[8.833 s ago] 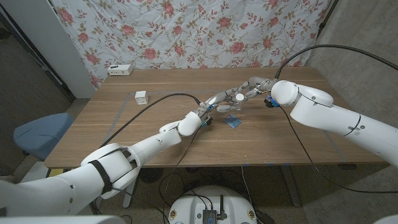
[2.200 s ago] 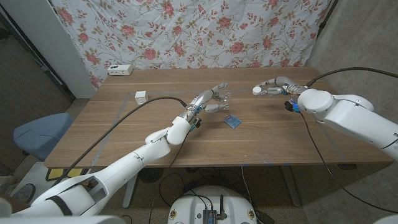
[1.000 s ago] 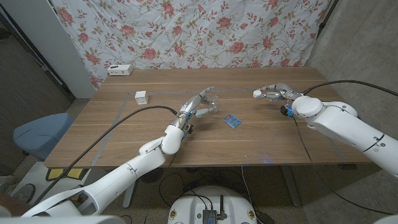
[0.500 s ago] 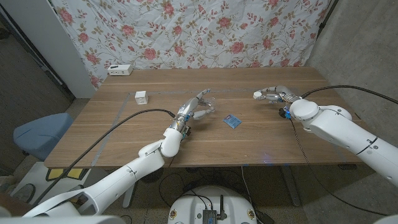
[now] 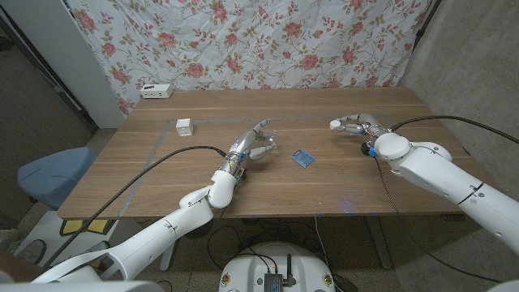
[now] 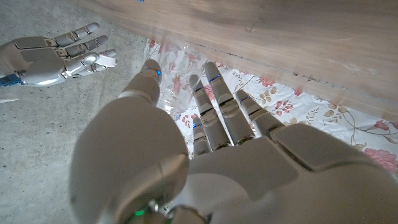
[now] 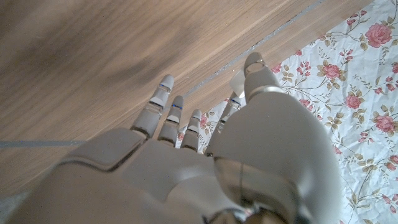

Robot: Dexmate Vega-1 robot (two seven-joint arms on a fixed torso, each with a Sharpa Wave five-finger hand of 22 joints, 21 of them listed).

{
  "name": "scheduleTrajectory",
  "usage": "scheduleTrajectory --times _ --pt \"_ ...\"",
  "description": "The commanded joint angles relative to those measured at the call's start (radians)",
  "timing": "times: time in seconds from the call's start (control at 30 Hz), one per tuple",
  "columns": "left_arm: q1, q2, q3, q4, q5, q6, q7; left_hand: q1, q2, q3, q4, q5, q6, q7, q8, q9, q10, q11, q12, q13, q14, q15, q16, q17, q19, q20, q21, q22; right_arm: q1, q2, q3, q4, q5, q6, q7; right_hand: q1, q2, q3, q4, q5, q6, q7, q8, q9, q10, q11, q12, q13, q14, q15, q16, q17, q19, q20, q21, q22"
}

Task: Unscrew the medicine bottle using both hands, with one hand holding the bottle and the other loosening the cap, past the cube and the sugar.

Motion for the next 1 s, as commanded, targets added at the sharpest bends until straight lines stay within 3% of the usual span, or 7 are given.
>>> scheduleTrajectory --times 0.03,0.2,0.33,1.0 --pt "-0.003 -0.006 0.006 0.035 -0.012 -0.014 0.013 -0.012 0.006 0.002 0.009 0.007 -0.003 -0.004 -0.002 0.001 0.044 -0.052 0.008 0.005 -0.008 -0.119 0.005 0.001 0.004 -0.051 0.003 0.002 0.011 0.035 -0.015 0.026 -0.014 -0.007 -0.025 -0.011 -0.002 -0.008 0.0 0.002 0.031 0.022 0.003 0.005 0.01 -0.002 0.006 0.003 0.007 -0.005 0.004 0.002 0.007 -0.002 0.005 0.002" --pt "-0.012 -0.012 0.012 0.057 -0.008 -0.029 0.023 -0.014 0.005 0.001 0.009 0.007 -0.003 -0.005 -0.002 0.001 0.041 -0.053 0.008 0.005 -0.009 -0.119 0.006 0.001 0.006 -0.042 0.004 0.002 0.016 0.045 -0.021 0.039 -0.018 -0.003 -0.025 -0.015 -0.002 -0.009 0.001 0.002 0.031 0.021 0.002 0.005 0.012 -0.001 0.006 0.003 0.007 -0.005 0.004 0.003 0.008 -0.001 0.005 0.002" --pt "-0.016 -0.017 0.014 0.067 -0.008 -0.029 0.028 -0.016 0.006 0.001 0.01 0.008 -0.002 -0.005 -0.002 0.001 0.042 -0.049 0.01 0.004 -0.01 -0.118 0.008 0.001 0.003 -0.051 0.003 0.002 0.016 0.048 -0.028 0.05 -0.027 0.009 -0.026 -0.016 -0.003 -0.01 0.0 0.002 0.032 0.02 0.002 0.005 0.012 0.006 0.006 0.003 0.007 -0.006 0.004 0.002 0.008 -0.001 0.004 0.002" --pt "-0.026 -0.017 0.027 0.097 -0.011 -0.037 0.031 -0.022 0.008 0.0 0.01 0.009 0.005 -0.007 0.001 0.001 0.037 -0.054 0.01 0.003 -0.011 -0.119 0.01 0.002 0.003 -0.053 0.003 0.001 0.018 0.071 -0.045 0.081 -0.04 0.022 -0.031 -0.025 -0.004 -0.014 0.001 0.002 0.039 0.018 0.003 0.005 0.013 -0.006 0.004 0.003 0.007 -0.008 0.003 0.003 0.008 -0.002 0.002 0.002"
